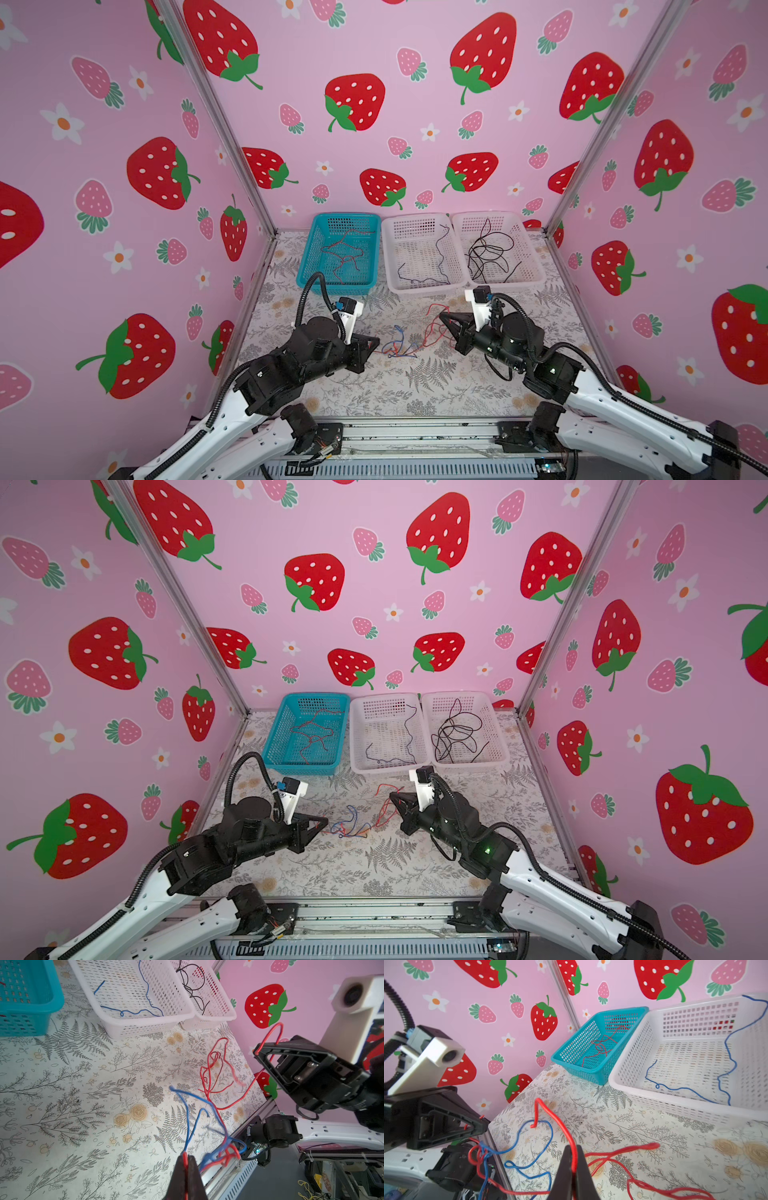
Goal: Untangle the cables
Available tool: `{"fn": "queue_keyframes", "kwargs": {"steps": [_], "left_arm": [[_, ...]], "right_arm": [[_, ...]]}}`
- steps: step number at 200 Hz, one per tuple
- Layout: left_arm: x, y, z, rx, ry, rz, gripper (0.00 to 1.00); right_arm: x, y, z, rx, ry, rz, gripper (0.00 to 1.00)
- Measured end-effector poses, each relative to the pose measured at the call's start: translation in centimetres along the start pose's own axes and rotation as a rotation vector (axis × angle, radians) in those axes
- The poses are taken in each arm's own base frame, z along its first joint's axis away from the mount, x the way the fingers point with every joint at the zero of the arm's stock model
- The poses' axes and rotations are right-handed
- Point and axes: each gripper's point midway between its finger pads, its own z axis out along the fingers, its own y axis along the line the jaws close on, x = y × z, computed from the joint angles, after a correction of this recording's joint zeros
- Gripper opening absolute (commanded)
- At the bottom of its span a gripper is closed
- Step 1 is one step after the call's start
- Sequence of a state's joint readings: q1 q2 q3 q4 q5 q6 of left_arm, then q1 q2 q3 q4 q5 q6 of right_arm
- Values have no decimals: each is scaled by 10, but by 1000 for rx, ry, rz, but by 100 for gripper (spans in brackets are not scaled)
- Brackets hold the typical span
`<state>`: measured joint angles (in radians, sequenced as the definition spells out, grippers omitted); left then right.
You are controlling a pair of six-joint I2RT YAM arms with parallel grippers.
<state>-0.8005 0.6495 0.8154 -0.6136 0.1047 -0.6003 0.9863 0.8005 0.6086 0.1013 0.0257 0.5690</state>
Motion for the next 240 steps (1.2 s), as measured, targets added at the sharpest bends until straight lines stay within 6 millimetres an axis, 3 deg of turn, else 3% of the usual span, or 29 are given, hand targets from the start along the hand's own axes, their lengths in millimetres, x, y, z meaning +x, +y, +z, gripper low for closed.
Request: {"fn": "queue_keyframes", "kwargs": {"steps": [48,67,82,95,115,143,205,240], "left_arm": [[11,13,1,-62,42,-6,0],[12,19,2,-91,47,-8,0],[13,24,1,-114,51,-12,0],[13,27,0,-127,48,-14,0],[9,27,-1,-130,36,-15,0],[-1,22,-2,-125,20,-16,0],[-15,30,5,-162,-14,-51,0],[-29,35,4,-174,-71,-75,0]], "right_arm": [[-38,-6,-23,16,-100,101,0],[-47,7,-20,-20,-58,108,0],[-42,18,-10,-63,16,97,0],[-28,24,1,-100,97,83,0],[14,26,13,-129,254,60,0],[67,28,12,-148,433,2,0],[115,62,-2,-288,574,-121,0],[146,65,-11,-314,649,-150,0]]}}
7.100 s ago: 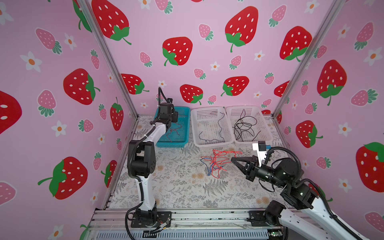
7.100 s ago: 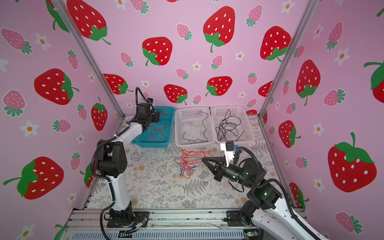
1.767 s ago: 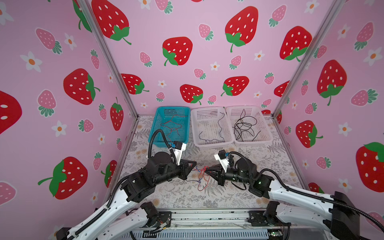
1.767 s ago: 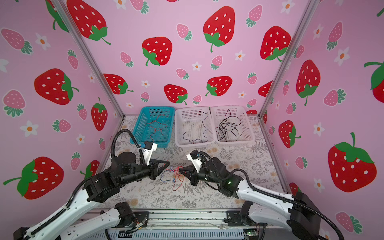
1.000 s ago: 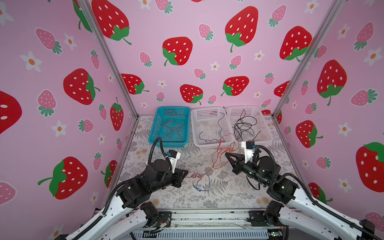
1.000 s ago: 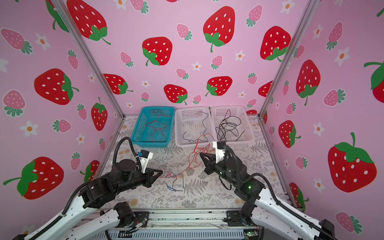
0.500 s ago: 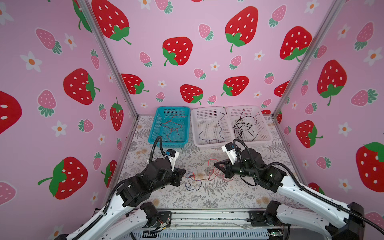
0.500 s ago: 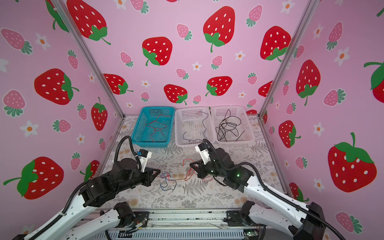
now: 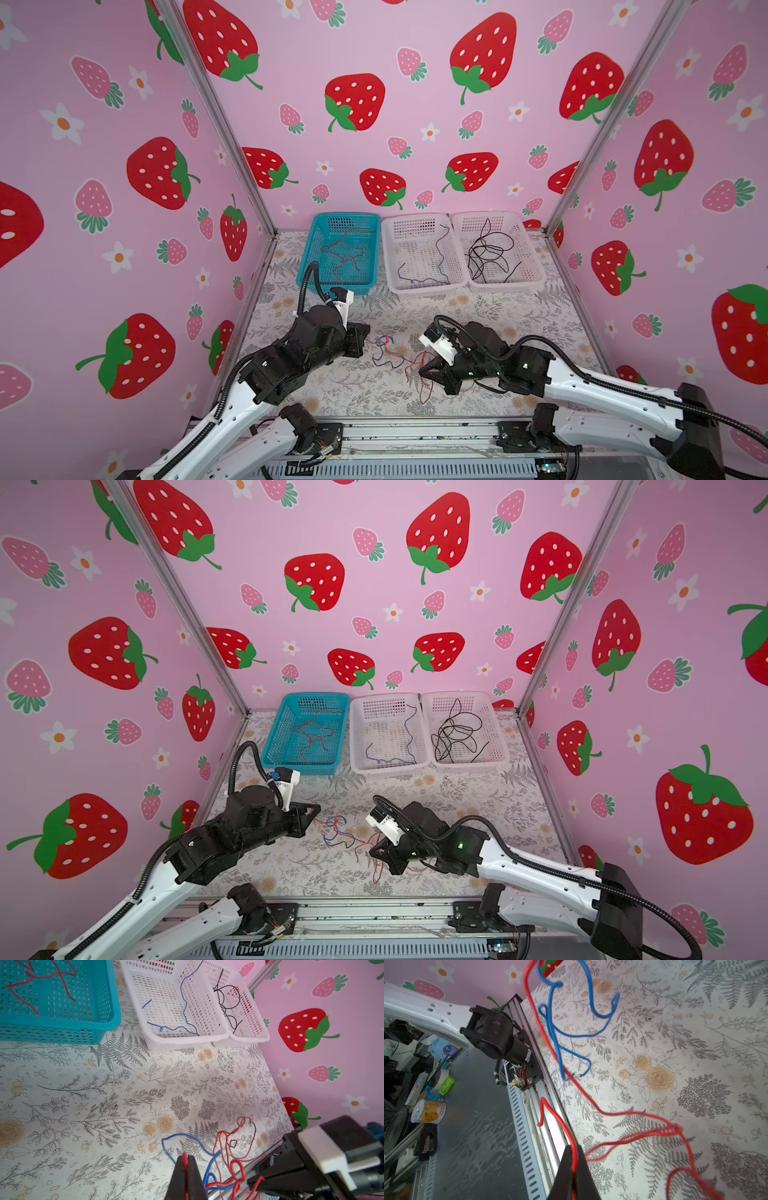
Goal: Untangle the cables
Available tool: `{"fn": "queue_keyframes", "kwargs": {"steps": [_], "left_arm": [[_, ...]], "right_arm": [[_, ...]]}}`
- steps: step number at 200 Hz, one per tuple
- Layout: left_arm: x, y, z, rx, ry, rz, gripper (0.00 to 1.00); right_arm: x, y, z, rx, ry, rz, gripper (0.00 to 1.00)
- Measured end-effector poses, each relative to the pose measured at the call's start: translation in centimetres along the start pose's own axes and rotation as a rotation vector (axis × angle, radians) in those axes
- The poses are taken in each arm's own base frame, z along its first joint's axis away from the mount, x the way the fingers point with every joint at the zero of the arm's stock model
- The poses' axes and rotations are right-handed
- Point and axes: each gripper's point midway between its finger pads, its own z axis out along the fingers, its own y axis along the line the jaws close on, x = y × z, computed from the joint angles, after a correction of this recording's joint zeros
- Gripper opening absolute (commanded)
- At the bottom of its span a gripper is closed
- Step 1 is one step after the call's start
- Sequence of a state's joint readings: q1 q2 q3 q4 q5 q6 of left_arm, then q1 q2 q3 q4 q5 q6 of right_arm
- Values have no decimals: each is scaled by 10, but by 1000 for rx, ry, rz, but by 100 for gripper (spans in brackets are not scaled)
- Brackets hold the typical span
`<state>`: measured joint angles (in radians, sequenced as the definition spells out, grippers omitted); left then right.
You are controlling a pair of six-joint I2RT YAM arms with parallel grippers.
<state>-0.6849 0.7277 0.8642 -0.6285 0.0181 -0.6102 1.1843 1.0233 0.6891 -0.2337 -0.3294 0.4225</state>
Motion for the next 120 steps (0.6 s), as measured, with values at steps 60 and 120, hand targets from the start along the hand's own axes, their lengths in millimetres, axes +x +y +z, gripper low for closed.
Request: {"fn": "queue_keyframes", "kwargs": {"steps": [60,120], "left_arm": [[-16,32,-3,-96,-68,-87,0],[-27,82,-10,-224,-130,-244,0]], "right_arm": [[19,22,-8,-106,-6,-34,0],[51,62,-7,-227,60,-94,0]]}}
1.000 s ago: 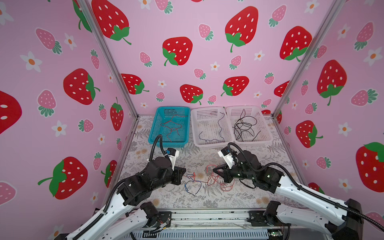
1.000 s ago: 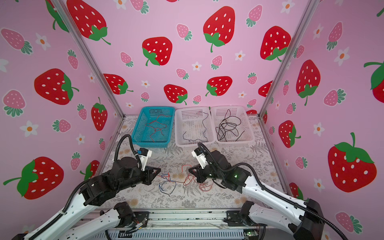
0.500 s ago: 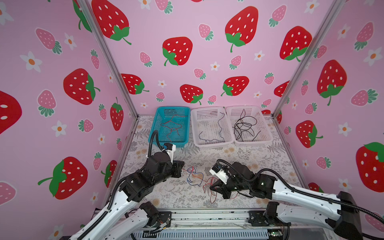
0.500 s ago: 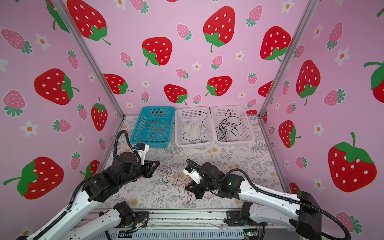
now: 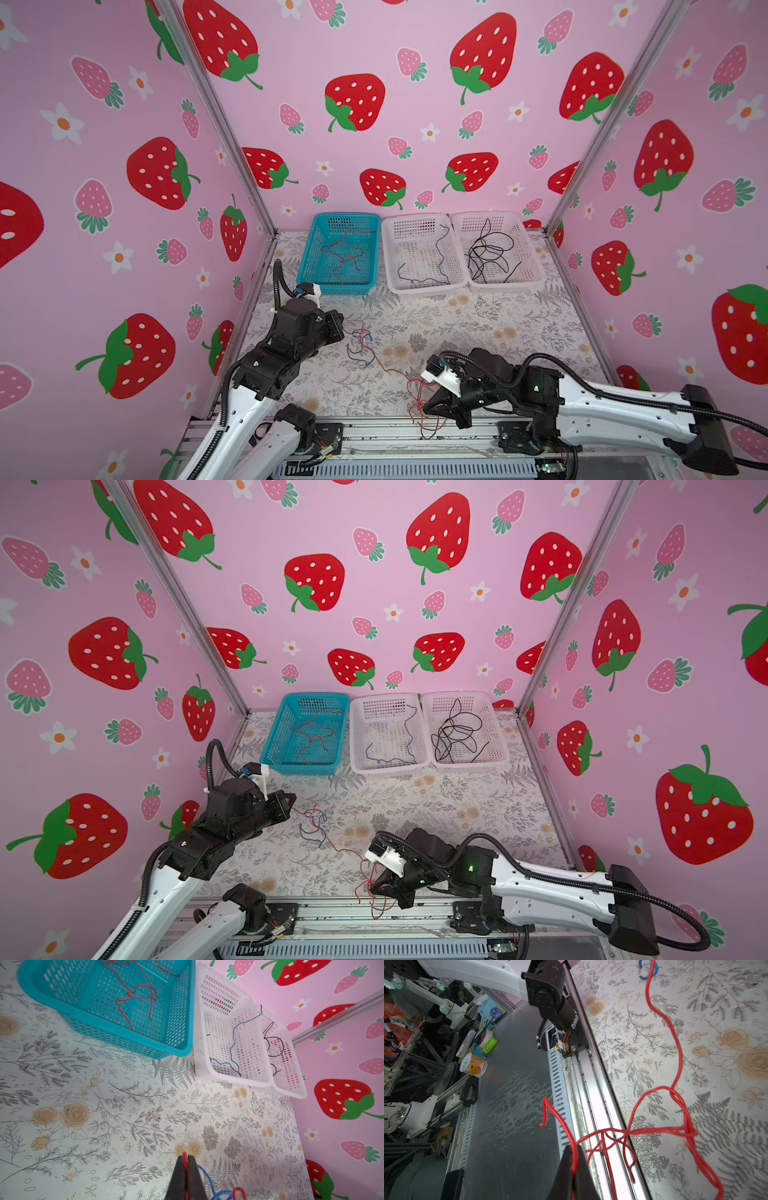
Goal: Untangle the cables
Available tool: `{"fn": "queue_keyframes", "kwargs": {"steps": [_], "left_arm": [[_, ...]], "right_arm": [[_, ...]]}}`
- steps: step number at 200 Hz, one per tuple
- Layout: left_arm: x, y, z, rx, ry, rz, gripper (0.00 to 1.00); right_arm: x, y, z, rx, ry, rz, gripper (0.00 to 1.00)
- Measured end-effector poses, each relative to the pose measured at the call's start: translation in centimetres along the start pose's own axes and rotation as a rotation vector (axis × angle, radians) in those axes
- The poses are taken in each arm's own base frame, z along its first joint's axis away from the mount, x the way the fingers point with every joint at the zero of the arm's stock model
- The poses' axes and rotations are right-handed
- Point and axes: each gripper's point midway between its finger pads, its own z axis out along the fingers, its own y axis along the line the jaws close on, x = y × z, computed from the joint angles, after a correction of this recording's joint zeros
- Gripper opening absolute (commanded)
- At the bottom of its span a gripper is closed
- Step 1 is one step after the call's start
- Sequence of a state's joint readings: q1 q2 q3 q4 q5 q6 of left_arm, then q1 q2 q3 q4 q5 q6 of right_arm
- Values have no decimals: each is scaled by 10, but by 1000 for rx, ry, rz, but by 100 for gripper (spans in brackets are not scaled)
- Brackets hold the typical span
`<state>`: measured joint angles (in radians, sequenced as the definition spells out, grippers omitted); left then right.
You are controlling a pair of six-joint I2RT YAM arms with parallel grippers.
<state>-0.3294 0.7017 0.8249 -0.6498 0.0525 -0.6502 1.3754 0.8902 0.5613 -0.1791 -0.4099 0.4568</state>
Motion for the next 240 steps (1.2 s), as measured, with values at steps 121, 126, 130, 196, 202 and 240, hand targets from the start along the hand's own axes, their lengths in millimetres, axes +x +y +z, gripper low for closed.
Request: {"fn": "queue_keyframes", "kwargs": {"steps": [121,126,130,196,202,240], "left_arm": [[-33,58,-31,-138,-105,-128,0],[-34,57,-33,-138,-109,-122,0],[-34,56,-34,-137,-112,-118,0],[-30,27,-38,16,-74,-88,0],[-27,22,-36,49,-59,-86,0],[-15,-1,-37,200,-15,-58,0]], "right_arm": [[-8,-92,-114,534,-380,418,0],[-7,-95,-119,556,-395,437,0],[-6,-97,-123,573,-407,454,0],[-13,-112,-170,768,-542,556,0],[-13,-116,-167,790,-517,555,0],[-12,-144,-152,915,-411,514,0]]}}
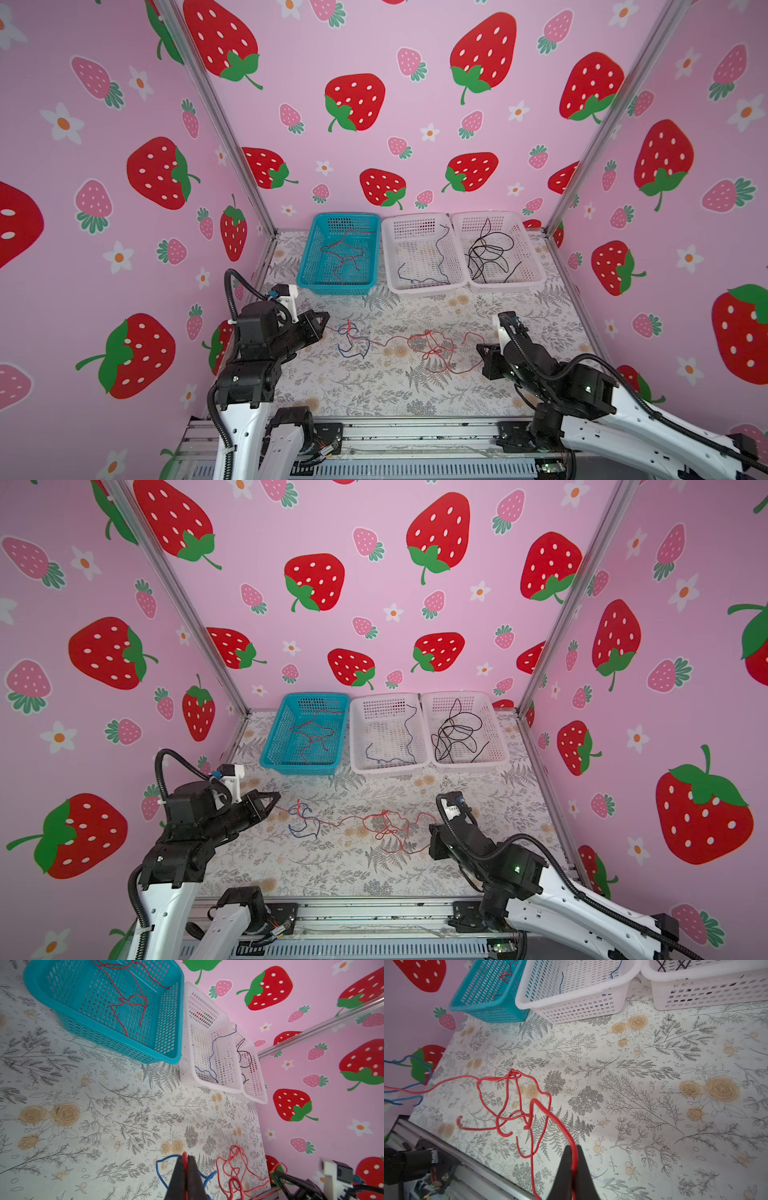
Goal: Untangle the cables
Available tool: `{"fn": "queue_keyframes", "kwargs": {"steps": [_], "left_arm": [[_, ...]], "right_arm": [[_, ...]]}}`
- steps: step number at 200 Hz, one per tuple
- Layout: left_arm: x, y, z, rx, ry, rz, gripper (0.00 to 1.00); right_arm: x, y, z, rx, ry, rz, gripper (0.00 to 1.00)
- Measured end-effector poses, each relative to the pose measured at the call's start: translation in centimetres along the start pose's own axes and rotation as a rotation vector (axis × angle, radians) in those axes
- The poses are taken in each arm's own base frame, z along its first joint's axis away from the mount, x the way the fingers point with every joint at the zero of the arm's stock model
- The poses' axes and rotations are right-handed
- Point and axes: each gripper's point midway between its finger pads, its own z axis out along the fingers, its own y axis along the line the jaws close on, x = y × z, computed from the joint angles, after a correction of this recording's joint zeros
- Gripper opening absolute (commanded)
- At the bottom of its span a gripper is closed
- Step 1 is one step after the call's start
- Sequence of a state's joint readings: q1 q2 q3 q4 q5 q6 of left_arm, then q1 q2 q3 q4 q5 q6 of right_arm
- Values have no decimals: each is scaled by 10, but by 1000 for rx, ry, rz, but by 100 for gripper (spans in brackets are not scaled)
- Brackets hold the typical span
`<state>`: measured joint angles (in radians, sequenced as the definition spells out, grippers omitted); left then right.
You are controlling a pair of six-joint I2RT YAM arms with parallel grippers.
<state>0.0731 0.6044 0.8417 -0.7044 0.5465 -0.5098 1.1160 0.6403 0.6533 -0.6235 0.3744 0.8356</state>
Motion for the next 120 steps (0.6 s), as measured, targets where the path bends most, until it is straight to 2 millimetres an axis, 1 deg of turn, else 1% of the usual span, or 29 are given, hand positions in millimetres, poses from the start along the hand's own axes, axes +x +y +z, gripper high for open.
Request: {"fn": "queue_keyframes", "kwargs": {"steps": [9,26,39,55,61,72,75,80,84,96,120], "left_arm": [[1,-6,-2,27,0,13,0],[3,-17,-7,77,-8,41,0],[3,-25,-10,114,-10,52,0],[4,-32,-10,162,-8,49,0],[5,-33,-9,176,-2,45,0],[7,-35,-8,194,8,32,0],[7,-35,-7,198,12,29,0],[7,-36,-6,205,19,25,0],[7,-37,-6,211,23,22,0],[8,-39,-3,224,40,10,0],[11,-40,4,237,84,-11,0]], "right_arm": [[-6,-4,5,20,-13,-2,0],[-19,-20,16,68,-32,30,0],[-21,-31,29,66,-26,70,0],[-6,-40,46,34,44,97,20],[1,-40,50,18,78,94,29],[9,-35,55,-20,123,97,48],[9,-32,55,-37,130,84,50],[8,-28,53,-64,129,79,51],[7,-24,52,-85,124,70,56],[-2,-12,44,-149,99,37,59],[-40,18,22,-261,13,-32,62]]}}
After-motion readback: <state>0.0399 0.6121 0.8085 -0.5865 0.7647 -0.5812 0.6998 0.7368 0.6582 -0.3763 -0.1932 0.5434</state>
